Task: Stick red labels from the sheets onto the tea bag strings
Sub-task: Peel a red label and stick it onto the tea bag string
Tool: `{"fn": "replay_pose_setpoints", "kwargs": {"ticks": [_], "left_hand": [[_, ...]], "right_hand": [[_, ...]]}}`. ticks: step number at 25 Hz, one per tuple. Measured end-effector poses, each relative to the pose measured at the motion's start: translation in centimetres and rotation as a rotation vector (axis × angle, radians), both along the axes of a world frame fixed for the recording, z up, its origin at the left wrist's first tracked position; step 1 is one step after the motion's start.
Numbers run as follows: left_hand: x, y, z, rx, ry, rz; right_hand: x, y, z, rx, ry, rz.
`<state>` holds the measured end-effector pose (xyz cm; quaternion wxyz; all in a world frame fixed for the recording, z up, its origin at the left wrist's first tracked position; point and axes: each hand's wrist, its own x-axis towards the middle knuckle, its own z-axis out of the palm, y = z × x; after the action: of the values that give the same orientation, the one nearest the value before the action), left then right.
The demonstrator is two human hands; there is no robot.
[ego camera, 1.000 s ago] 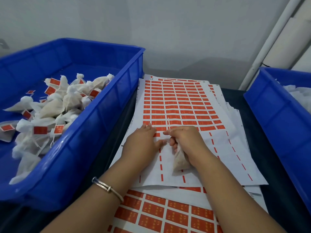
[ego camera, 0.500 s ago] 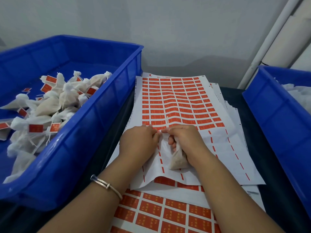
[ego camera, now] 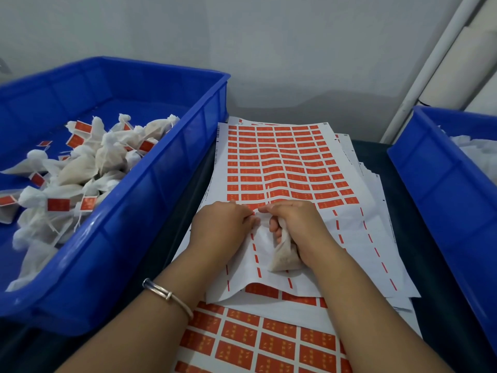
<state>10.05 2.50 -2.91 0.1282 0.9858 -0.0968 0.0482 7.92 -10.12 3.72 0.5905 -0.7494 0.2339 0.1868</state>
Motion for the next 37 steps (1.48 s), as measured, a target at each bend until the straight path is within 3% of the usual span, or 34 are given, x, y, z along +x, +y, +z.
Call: {"fn": "replay_pose_setpoints", "kwargs": {"ticks": [9, 14, 20, 24, 26, 29, 33, 37], "left_hand": [[-0.1, 0.0, -0.2, 0.013, -0.025, -0.037], [0.4, 0.0, -1.0, -0.276, -0.063, 0.138], [1.0, 0.9, 0.0, -0.726, -0.009, 0.393], [0.7, 1.5, 0.7, -0.808, -0.14, 0.442], [0.2, 1.5, 1.5, -0.896, -0.186, 0.457], [-0.5, 1.0, 3.0, -1.16, -0.1, 0.513], [-1.5, -0.3, 4.0, -1.438, 0.141, 0.424], [-2.6, -1.3, 4.1, -1.501, 0.264, 0.258]], "right_hand": [[0.3, -0.2, -1.2, 0.011, -0.048, -0.059], [0.4, -0.7, -2.5, 0.04, -0.138, -0.09], [-0.2, -2.1, -2.5, 0.073, -0.38, 0.05], [-0.6, -2.6, -0.4, -0.278, -0.626, 0.171], [-1.0, -2.8, 0.3, -0.313, -0.692, 0.223], [-1.3, -3.1, 1.2, -0.332, -0.735, 0.317], [-1.8, -3.1, 1.7, -0.388, -0.773, 0.472], [-2.4, -2.8, 2.4, -0.398, -0.879, 0.48]]}}
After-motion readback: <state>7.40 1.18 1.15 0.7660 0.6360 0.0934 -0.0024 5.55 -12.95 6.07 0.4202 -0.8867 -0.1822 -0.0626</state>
